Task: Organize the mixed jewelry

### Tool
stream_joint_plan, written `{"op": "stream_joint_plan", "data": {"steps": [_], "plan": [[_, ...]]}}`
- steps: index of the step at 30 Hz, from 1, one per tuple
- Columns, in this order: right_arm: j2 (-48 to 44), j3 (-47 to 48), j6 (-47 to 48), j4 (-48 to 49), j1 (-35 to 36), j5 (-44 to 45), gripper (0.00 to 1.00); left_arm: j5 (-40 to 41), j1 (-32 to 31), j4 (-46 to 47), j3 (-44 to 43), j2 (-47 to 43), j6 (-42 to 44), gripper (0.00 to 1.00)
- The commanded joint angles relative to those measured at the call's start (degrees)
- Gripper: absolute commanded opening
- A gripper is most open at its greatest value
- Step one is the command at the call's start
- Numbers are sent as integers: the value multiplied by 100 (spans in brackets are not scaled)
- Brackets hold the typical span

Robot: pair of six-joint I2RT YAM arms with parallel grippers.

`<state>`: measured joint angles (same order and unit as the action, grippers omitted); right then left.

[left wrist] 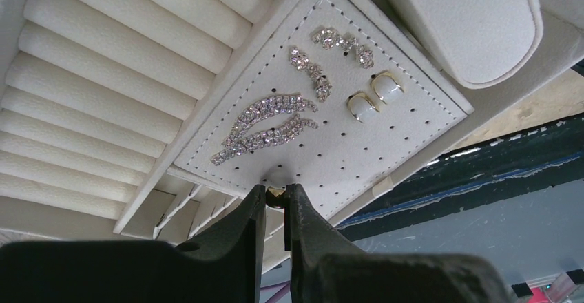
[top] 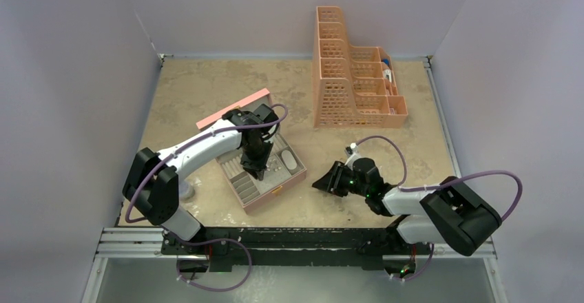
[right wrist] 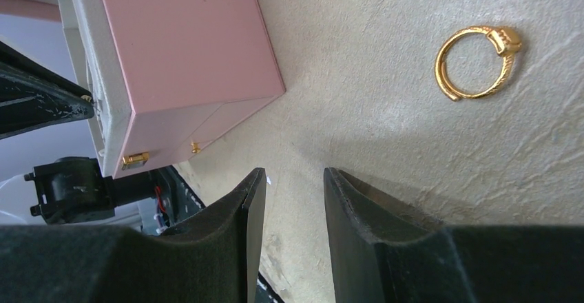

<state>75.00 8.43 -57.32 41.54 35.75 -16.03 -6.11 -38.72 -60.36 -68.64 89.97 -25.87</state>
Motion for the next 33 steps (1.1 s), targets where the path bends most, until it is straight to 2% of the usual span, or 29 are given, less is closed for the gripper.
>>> {"op": "stream_joint_plan", "data": {"steps": [1,33], "plan": [[82,151,122,253,29,13,39,79,-22,123,-9,-292,16,11],[102,80,107,342,29,31,39,65,-104,160,70,-188,16,10]]}}
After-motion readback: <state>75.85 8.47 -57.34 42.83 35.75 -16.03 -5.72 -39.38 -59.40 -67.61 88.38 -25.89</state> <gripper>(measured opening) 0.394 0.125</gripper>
